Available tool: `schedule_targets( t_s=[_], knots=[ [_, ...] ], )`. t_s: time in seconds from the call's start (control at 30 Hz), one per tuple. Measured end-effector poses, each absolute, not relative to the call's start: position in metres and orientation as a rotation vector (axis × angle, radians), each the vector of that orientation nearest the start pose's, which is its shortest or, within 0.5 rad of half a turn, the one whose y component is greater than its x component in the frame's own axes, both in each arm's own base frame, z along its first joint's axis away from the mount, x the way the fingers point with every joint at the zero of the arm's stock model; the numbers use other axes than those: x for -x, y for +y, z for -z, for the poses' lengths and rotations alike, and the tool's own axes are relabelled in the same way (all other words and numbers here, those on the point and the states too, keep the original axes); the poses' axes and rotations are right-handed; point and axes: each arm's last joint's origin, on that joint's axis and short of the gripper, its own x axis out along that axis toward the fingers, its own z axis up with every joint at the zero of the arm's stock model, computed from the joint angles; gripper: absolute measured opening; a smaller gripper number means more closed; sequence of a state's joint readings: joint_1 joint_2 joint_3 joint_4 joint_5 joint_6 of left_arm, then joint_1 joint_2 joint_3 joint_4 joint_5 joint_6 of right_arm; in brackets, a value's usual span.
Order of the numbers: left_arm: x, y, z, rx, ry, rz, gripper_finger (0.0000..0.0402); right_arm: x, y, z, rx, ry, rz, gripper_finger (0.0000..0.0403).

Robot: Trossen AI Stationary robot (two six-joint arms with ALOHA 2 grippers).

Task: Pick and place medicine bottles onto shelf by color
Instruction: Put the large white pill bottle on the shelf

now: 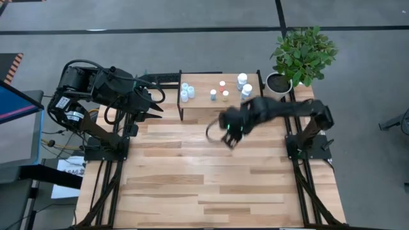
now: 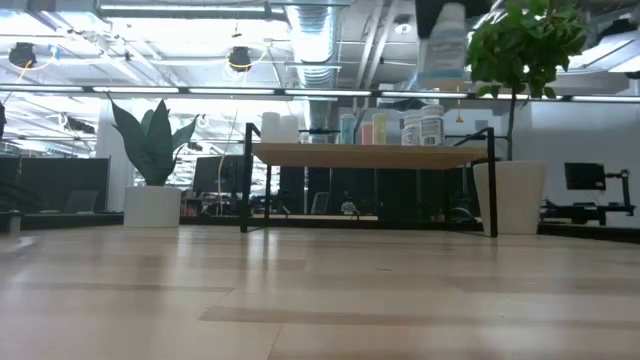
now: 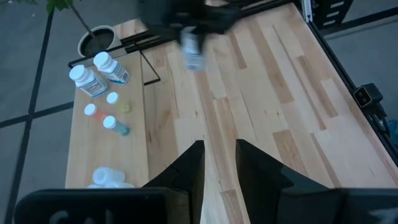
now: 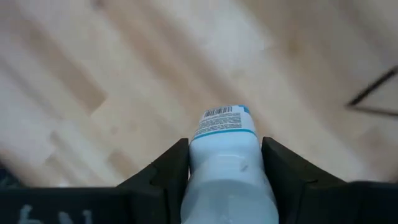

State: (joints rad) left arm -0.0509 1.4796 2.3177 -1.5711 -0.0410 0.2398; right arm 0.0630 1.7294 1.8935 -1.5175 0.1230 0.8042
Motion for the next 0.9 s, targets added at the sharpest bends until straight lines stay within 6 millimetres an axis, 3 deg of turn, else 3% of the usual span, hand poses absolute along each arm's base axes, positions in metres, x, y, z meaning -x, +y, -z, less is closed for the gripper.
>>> schedule_targets(
  t_s=[0.17, 0.4, 0.73, 0.9],
  knots=[
    [-0.187, -0.008, -0.524, -0.263, 0.728, 0.097, 0.0078, -0.303, -0.043, -0.378, -0.577, 1.192, 0.681, 0.018],
    [-0.187, -0.008, -0.524, -0.263, 0.728, 0.097, 0.0078, -0.298, -0.107, -0.365, -0.582, 1.247, 0.762, 0.0179],
    [-0.187, -0.008, -0.524, -0.263, 0.727, 0.097, 0.0078, -0.298, -0.159, -0.341, -0.599, 1.33, 0.767, 0.0185],
    [-0.187, -0.008, -0.524, -0.263, 0.727, 0.097, 0.0078, -0.294, -0.174, -0.342, -0.608, 1.278, 0.787, 0.0189]
  ],
)
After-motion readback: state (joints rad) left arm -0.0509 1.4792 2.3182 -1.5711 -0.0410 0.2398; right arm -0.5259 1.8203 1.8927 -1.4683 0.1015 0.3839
